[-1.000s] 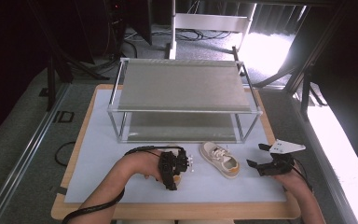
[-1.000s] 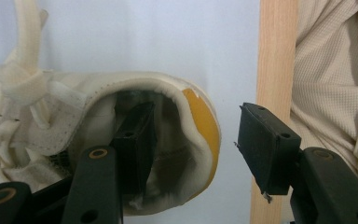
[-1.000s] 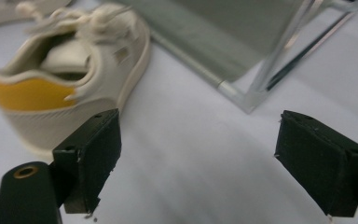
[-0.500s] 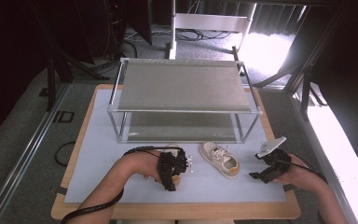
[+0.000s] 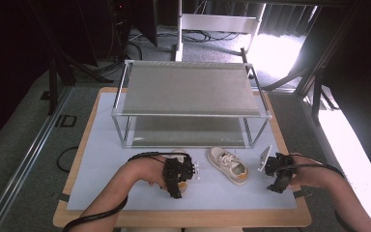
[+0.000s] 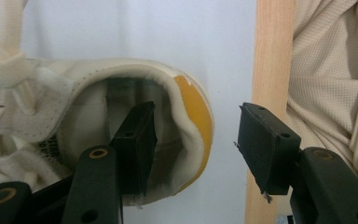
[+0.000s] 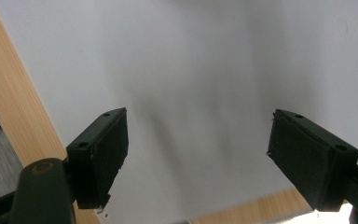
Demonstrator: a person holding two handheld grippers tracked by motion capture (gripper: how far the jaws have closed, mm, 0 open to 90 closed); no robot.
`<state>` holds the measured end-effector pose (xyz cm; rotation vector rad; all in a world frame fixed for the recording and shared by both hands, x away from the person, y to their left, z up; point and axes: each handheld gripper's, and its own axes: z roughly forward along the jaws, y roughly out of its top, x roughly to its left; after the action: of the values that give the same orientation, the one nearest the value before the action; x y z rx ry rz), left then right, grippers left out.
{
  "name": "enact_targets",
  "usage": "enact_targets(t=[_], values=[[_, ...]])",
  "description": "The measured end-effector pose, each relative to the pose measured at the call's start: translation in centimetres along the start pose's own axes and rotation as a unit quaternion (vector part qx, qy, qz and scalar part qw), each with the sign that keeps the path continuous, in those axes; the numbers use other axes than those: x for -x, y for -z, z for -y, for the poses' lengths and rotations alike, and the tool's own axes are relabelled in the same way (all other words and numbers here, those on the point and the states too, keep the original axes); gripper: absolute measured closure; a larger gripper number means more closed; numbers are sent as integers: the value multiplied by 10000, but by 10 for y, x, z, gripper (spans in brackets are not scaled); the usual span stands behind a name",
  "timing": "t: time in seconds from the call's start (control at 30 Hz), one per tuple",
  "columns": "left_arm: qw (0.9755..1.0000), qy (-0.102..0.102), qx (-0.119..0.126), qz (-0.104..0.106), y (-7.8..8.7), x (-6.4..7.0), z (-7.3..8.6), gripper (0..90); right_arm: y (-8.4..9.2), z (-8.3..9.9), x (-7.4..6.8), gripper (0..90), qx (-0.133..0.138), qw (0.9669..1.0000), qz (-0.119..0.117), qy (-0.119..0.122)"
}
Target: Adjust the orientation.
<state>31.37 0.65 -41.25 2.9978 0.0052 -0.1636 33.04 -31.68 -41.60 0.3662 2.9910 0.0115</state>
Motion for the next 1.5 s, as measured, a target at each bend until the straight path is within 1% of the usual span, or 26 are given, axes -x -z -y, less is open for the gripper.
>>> enact_targets(t=[0.03, 0.1, 0.3, 0.47, 0.5, 0.57, 0.67, 0.7, 0.73, 0.77, 0.8, 0.83, 0.87, 0.9, 0.97, 1.03, 1.07, 1.1, 1.13, 1.17, 1.2, 1.23, 1.27, 1.3, 1.37, 1.5], values=[[10000, -2, 6, 9, 0, 0, 0, 461, 2, -4, 1, 220, -245, 9996, 70, 86], [10000, 11, -3, 18, -1, -1, 0, 460, 7, -8, 2, 221, -326, 9993, 105, 152], [10000, 12, -49, 31, -4, 1, -1, 460, 30, -26, 3, 224, -52, 9991, 132, 402], [10000, 8, -26, 22, -3, 1, -1, 460, 42, -42, 3, 224, 160, 9973, 289, 650], [10000, 13, -22, 19, -2, 1, -2, 460, 44, -44, 2, 228, 220, 9971, 270, 681], [10000, 18, -9, 11, -2, 1, -2, 460, 49, -52, 0, 287, 404, 9951, 210, 875], [10000, 32, 6, 2, -2, 1, -1, 460, 51, -63, -5, 348, 469, 9923, 105, 1142], [10000, 25, 15, -8, -2, 1, -1, 460, 51, -65, -6, 369, 458, 9918, 74, 1188], [10000, 52, 16, 0, -2, 1, -1, 460, 51, -69, -7, 377, 474, 9903, 65, 1303], [10000, 62, 16, 13, -2, 1, 0, 460, 51, -71, -8, 408, 485, 9900, 35, 1324], [10000, 51, 5, 11, -2, 0, 0, 460, 50, -74, -9, 439, 499, 9889, -66, 1399], [10000, 50, 3, 16, -2, 0, 0, 461, 50, -76, -11, 439, 503, 9879, -91, 1466], [10000, 51, 1, 18, -2, 0, 0, 460, 49, -79, -13, 464, 521, 9858, -76, 1593], [10000, 51, 1, 18, -2, 0, 0, 460, 48, -81, -14, 485, 530, 9847, -87, 1655], [10000, 57, 5, 20, -2, 1, 0, 460, 46, -86, -17, 524, 555, 9805, -111, 1882], [10000, 35, 2, 13, -2, 1, -1, 460, 45, -88, -18, 551, 504, 9796, -166, 1939], [10000, 19, 12, 15, -2, 1, -1, 460, 42, -91, -19, 568, 461, 9778, -204, 2033], [10000, -3, 18, 3, -1, 2, -2, 460, 37, -95, -22, 605, 306, 9745, -244, 2209], [10000, -13, 23, -13, -1, 2, -2, 460, 34, -97, -24, 621, 211, 9732, -292, 2269], [10000, 5, 33, 14, -1, 2, -2, 461, 31, -98, -24, 642, 143, 9703, -259, 2402], [10000, 10, 36, -6, -1, 2, -2, 460, 27, -99, -25, 651, 63, 9690, -243, 2456], [10000, 18, 32, -44, -1, 2, -2, 460, 23, -100, -26, 669, -42, 9697, -222, 2433], [10000, -4, 50, -41, -1, 1, -2, 460, 20, -100, -26, 693, -100, 9686, -154, 2478], [10000, 16, 65, -21, -2, 1, -2, 460, 17, -100, -27, 702, -98, 9675, -125, 2524], [10000, 39, 65, -2, -2, 1, -1, 460, 13, -100, -27, 720, -95, 9669, -115, 2547], [10000, 12, 79, 0, -2, 0, 1, 460, 11, -103, -25, 744, -135, 9704, -189, 2404]])
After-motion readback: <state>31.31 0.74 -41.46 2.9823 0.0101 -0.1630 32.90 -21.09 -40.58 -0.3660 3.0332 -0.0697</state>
